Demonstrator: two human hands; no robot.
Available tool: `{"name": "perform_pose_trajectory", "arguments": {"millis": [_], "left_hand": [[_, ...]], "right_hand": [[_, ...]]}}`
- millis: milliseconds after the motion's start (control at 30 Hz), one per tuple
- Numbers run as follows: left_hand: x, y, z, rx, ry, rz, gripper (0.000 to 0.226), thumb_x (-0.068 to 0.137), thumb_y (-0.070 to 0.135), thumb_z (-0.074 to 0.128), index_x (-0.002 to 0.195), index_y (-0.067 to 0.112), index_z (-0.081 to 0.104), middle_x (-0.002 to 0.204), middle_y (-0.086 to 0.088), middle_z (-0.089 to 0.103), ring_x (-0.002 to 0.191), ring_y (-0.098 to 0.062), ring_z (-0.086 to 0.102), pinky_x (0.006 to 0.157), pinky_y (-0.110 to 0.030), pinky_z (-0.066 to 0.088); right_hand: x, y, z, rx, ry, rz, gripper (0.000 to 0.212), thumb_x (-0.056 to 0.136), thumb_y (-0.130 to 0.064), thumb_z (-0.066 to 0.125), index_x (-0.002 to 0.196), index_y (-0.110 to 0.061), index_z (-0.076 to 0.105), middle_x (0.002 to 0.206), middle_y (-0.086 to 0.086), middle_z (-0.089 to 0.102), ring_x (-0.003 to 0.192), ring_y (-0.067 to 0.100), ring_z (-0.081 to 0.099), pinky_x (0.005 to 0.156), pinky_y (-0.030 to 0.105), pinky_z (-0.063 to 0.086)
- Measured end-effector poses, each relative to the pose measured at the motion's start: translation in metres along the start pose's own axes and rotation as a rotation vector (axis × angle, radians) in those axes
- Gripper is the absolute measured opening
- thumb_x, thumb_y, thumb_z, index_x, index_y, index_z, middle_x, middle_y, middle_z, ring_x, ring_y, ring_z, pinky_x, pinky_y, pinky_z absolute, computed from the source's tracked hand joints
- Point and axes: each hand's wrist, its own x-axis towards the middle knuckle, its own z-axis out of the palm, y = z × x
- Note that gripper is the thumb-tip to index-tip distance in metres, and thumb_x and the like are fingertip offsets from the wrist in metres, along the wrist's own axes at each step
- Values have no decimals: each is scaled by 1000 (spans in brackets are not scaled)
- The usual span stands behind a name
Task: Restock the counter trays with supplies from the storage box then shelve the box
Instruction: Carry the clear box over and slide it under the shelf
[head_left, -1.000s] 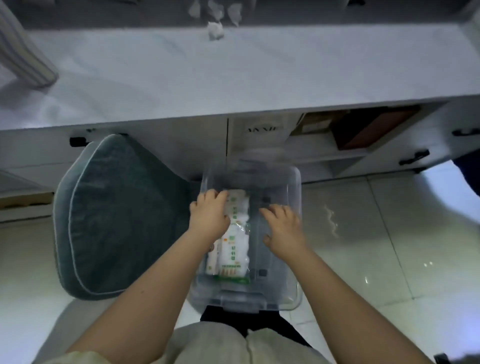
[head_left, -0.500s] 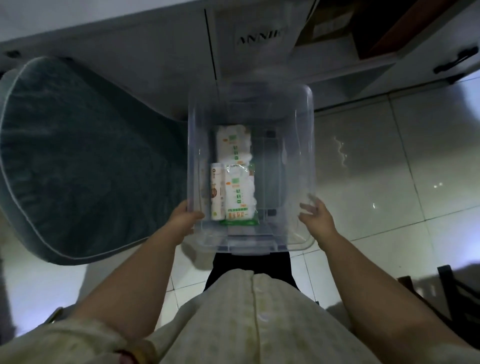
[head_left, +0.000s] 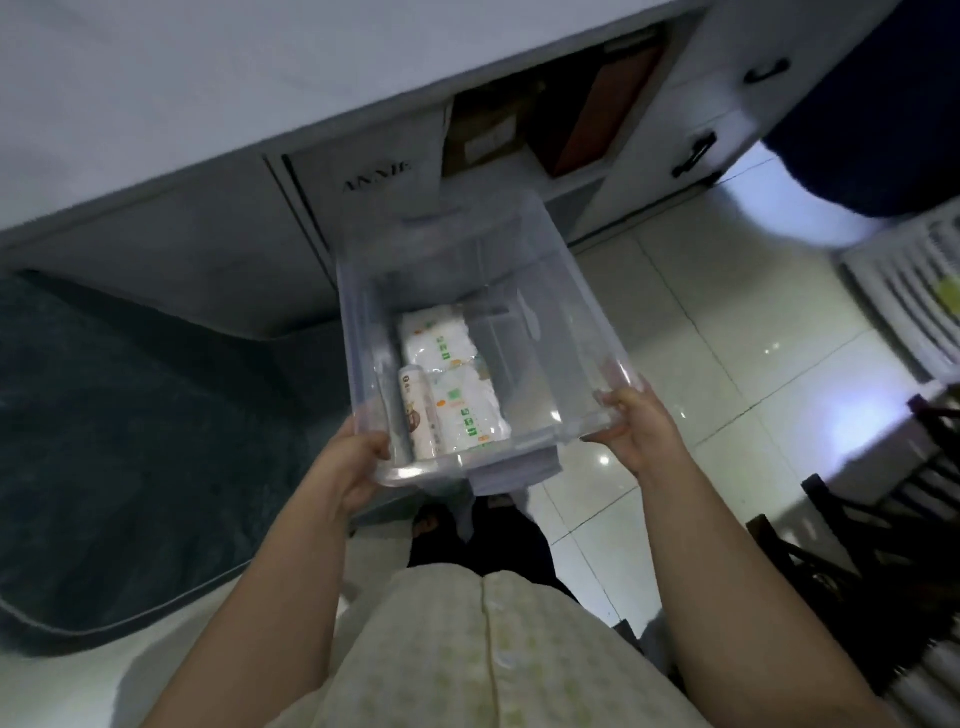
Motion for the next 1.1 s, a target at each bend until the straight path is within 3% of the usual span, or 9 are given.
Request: {"name": "perform_pose_trajectory", "arguments": {"millis": [133, 233, 333, 433, 567, 667, 767, 1000, 1100], "left_hand": [[-16, 23, 62, 209, -217, 86, 78, 72, -21, 31, 134, 22, 50, 123, -22, 59, 104, -34, 63, 66, -40, 54], [-33, 52, 128, 334, -304, 171, 68, 75, -19, 37, 124, 23, 57, 108, -16, 66, 83, -26, 71, 56, -33, 55], [-54, 77, 199, 399, -399, 234, 55, 78, -14, 43, 108, 28, 62, 101, -13, 66, 86, -30, 68, 65, -45, 59], [-76, 93, 269, 392, -431, 341, 46, 78, -10, 43, 91, 29, 62, 93, -12, 64, 77, -30, 68, 64, -51, 57], [-101, 95, 355, 321, -626, 505, 69, 73, -10, 48, 129, 30, 47, 120, -9, 52, 98, -36, 63, 69, -60, 54], [-121, 78, 416, 201, -710, 553, 81, 76, -9, 58, 134, 44, 39, 125, -4, 47, 102, -37, 61, 63, -56, 56], [-135, 48, 472, 176, -698, 664, 70, 78, -9, 56, 128, 39, 46, 125, -9, 48, 94, -35, 64, 55, -48, 56], [-139, -10, 572, 116, -580, 725, 58, 85, -8, 55, 129, 29, 48, 122, -10, 56, 84, -31, 65, 80, -72, 43], [-137, -16, 609, 124, -572, 721, 56, 86, -9, 53, 128, 28, 48, 118, -6, 58, 69, -19, 69, 72, -63, 50]], "right_hand": [[-50, -31, -45, 170, 70, -197, 71, 83, 9, 45, 135, -40, 43, 119, -7, 63, 95, 19, 66, 69, 49, 54], [-80, -55, -79, 313, 119, -351, 76, 85, 9, 47, 139, -44, 39, 129, -6, 56, 110, 18, 58, 68, 48, 55], [-102, -88, -106, 371, 229, -471, 68, 84, 5, 49, 132, -43, 48, 132, -3, 54, 116, 19, 54, 78, 54, 54], [-120, -136, -130, 391, 333, -583, 61, 83, -3, 52, 124, -48, 54, 129, -5, 57, 116, 20, 53, 73, 49, 51], [-140, -209, -171, 432, 363, -721, 48, 82, -18, 70, 117, -49, 59, 113, 5, 55, 102, 24, 53, 63, 47, 47], [-153, -253, -215, 450, 365, -803, 46, 82, -22, 72, 116, -50, 58, 116, 8, 53, 103, 28, 52, 58, 44, 44], [-158, -276, -266, 475, 445, -858, 46, 84, -16, 68, 111, -53, 58, 117, 8, 54, 101, 27, 55, 58, 48, 49], [-148, -320, -368, 459, 465, -947, 55, 81, -1, 58, 114, -45, 61, 121, 3, 60, 92, 19, 62, 55, 39, 47], [-137, -343, -397, 446, 469, -935, 56, 80, -1, 56, 115, -45, 60, 123, 1, 60, 93, 22, 61, 56, 40, 46]]}}
